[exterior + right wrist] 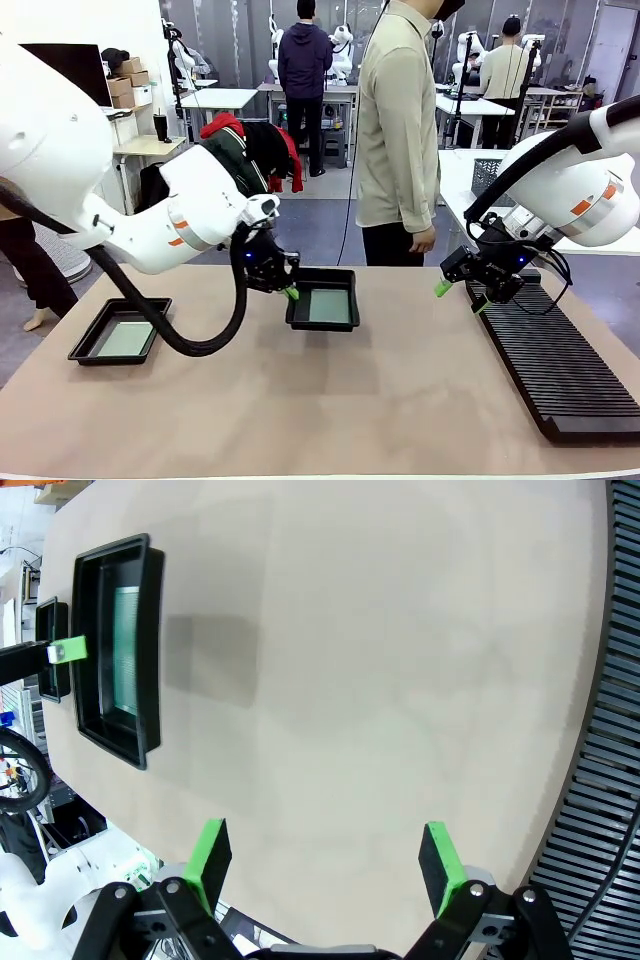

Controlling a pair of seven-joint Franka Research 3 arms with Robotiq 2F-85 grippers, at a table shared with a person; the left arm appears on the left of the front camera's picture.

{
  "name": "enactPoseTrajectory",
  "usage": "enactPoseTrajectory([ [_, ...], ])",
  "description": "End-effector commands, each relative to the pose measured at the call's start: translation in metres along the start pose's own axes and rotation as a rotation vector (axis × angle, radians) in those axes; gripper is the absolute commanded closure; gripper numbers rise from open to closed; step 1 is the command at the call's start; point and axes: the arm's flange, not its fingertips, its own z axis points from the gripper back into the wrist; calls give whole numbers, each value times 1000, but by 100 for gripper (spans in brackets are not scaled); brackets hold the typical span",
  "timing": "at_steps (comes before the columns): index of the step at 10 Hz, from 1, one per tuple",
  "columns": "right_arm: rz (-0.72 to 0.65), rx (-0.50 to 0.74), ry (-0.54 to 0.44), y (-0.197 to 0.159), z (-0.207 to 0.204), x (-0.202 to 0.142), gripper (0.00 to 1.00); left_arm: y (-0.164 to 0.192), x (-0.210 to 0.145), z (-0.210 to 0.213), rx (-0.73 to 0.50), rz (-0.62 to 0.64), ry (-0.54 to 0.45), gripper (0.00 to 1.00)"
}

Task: Inspect and transfer BCBs to ESD trays.
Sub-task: Pick up the ESD tray and place it on the left side of the table.

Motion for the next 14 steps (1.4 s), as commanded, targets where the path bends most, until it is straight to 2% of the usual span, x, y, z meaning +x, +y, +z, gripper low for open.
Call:
enactPoseTrajectory([
  [1, -15, -23, -4, 2, 0, 2, 0, 38, -14, 23, -26, -16, -11, 97],
  [9, -15, -23, -4, 2, 0, 2, 0, 168, -15, 84, -6, 32, -43, 97],
  [14, -15, -23, -4, 2, 0, 2, 0, 206, -26, 87, 4, 17, -34, 97],
])
